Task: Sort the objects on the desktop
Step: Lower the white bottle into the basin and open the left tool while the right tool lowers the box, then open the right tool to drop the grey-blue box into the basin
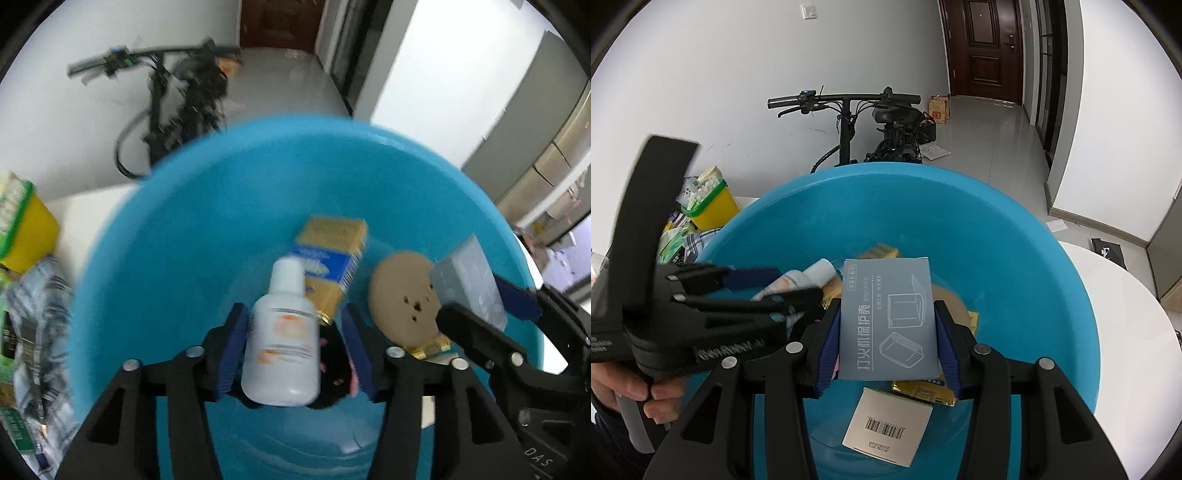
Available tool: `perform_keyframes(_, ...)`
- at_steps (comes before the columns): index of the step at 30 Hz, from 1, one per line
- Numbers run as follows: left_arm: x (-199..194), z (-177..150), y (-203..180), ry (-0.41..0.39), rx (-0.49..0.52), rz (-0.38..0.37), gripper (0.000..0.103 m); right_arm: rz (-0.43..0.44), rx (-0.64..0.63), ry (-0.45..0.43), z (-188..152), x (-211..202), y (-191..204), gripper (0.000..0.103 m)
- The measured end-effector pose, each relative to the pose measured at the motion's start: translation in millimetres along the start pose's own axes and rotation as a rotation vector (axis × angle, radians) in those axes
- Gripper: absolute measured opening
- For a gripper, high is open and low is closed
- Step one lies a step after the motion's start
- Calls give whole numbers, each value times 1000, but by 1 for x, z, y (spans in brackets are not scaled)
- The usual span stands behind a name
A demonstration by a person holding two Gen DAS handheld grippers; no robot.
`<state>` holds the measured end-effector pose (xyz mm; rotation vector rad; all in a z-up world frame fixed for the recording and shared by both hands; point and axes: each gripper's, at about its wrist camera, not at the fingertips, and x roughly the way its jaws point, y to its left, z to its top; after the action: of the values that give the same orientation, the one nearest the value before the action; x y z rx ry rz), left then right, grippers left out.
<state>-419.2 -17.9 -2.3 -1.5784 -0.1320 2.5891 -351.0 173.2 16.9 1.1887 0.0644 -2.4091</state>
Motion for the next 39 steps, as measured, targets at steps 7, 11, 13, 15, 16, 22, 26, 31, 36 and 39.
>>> perform_keyframes(7, -22, 5, 12, -76, -30, -7, 74, -9, 6, -8, 3, -1, -3, 46)
perform_keyframes(11, -26, 9, 13, -101, -9, 15, 79, -31, 32, -11, 4, -4, -17, 46)
perform_keyframes(13, -28, 10, 11, -98, -4, 16, 79, -39, 39, 6, 5, -2, -24, 46)
perform_keyframes(15, -27, 9, 9, -93, 0, 19, 79, -47, 50, 19, 6, 0, -32, 46)
perform_keyframes(16, -27, 9, 8, -91, 2, 21, 79, -54, 49, 27, 6, 1, -35, 46)
perform_keyframes(22, -21, 4, 0, -72, 31, 39, 79, -57, 48, 90, 3, 16, -48, 46)
perform_keyframes(26, -19, 2, -4, -65, 43, 39, 79, -50, 39, 97, 3, 16, -47, 46)
perform_keyframes(31, -16, 1, -4, -58, 48, 43, 79, -52, 21, 108, 1, 18, -44, 46)
perform_keyframes(36, -15, 0, -6, -55, 56, 44, 79, -48, 26, 105, 0, 15, -46, 46)
perform_keyframes(39, -16, -1, -6, -57, 58, 39, 79, -48, 30, 100, 0, 14, -46, 46)
